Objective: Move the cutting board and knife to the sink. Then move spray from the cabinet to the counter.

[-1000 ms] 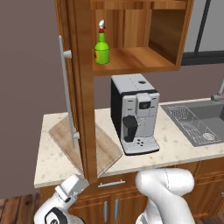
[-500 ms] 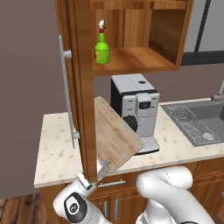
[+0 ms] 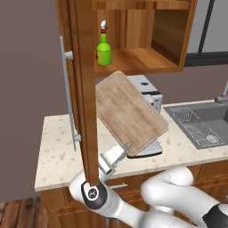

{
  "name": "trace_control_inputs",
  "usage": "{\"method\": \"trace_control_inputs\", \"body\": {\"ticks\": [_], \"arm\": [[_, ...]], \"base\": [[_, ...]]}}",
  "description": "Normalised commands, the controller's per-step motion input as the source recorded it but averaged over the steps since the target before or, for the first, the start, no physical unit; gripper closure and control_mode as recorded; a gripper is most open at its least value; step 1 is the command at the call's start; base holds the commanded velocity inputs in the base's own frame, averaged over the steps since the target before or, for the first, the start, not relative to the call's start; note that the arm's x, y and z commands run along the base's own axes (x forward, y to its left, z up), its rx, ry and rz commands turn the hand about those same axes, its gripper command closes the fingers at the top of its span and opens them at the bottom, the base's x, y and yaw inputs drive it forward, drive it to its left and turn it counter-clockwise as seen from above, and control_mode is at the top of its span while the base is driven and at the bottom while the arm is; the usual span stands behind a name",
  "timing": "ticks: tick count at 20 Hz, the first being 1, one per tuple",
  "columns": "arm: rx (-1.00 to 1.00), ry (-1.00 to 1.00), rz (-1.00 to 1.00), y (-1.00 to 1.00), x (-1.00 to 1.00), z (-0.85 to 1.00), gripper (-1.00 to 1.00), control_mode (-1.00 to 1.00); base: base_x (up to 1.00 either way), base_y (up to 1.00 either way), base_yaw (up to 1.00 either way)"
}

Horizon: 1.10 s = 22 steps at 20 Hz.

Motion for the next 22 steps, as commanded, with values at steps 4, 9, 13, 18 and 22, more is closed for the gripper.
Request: {"method": "trace_control_inputs", "body": {"ticks": [4,9,13,18,22], "arm": [[0.0,-0.15,-0.01,-0.5,-0.32,0.94,1.0,-1.0],[0.0,-0.14,0.0,-0.38,-0.26,1.0,1.0,-1.0],[0.0,-0.06,-0.03,-0.46,-0.21,0.74,1.0,-1.0],[0.01,0.0,-0.06,-0.48,-0.13,0.09,1.0,-1.0],[0.02,0.0,-0.05,-0.54,-0.03,0.0,1.0,-1.0]], "base": [[0.0,0.0,0.0],[0.0,0.0,0.0],[0.0,0.0,0.0],[0.0,0.0,0.0],[0.0,0.0,0.0]]}}
